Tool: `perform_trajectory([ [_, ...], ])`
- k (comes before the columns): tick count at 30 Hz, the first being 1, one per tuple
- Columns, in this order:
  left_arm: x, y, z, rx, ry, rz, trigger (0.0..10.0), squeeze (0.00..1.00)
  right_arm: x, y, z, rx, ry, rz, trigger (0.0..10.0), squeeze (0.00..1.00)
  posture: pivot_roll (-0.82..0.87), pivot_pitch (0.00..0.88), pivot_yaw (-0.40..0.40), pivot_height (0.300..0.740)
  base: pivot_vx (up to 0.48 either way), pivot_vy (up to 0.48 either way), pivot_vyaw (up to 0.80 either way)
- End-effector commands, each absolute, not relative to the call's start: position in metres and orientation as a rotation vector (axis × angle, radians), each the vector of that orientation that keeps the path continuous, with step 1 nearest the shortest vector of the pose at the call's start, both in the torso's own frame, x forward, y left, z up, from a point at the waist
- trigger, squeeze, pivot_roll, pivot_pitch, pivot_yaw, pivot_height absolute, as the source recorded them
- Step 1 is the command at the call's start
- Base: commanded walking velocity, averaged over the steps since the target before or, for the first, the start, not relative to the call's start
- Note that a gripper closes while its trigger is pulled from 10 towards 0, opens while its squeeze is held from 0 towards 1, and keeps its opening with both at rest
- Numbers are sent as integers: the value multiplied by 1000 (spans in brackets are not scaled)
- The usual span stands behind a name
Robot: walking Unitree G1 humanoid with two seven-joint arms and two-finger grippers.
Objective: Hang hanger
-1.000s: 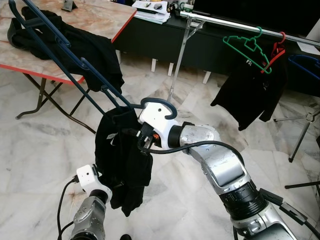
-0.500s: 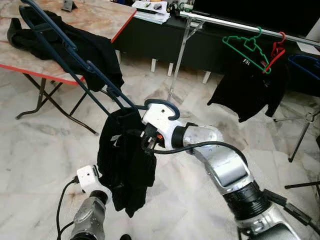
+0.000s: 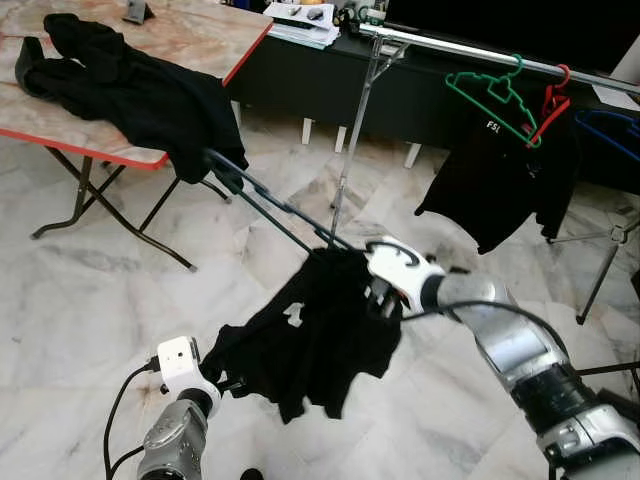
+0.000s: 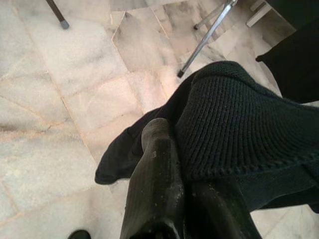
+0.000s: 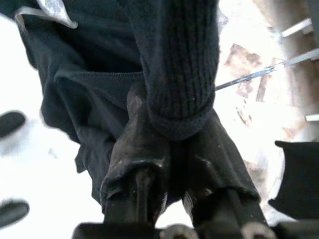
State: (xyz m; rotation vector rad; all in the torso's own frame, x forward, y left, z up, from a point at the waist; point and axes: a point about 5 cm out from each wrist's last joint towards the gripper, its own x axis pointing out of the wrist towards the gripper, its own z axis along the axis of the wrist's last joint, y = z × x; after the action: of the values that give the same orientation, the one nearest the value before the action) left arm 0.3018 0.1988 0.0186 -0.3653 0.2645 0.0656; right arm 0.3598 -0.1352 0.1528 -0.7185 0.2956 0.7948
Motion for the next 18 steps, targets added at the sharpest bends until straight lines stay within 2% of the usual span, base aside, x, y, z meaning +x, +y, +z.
perform_trajectory([
  [1,289,209,6,-351,326,112,0,0,356,-157,144,-777,345,798,10000,0,7,214,-134,740,0,0,0],
  [5,287,212,4,-331,345,98,0,0,343,-173,110,-904,442,879,10000,0,10,215,-131,740,0,0,0],
  [9,286,213,3,-317,366,88,0,0,334,-177,92,-933,473,945,10000,0,12,214,-128,740,0,0,0],
  [12,285,214,2,-310,376,83,0,0,326,-185,78,-1044,511,1000,10000,0,17,214,-122,740,0,0,0],
  [16,284,214,1,-306,382,78,0,0,320,-187,70,-1019,514,1038,10000,0,18,211,-119,740,0,0,0],
  [18,284,213,1,-303,389,72,0,0,314,-194,62,-1063,558,1085,10000,0,18,211,-119,740,0,0,0],
])
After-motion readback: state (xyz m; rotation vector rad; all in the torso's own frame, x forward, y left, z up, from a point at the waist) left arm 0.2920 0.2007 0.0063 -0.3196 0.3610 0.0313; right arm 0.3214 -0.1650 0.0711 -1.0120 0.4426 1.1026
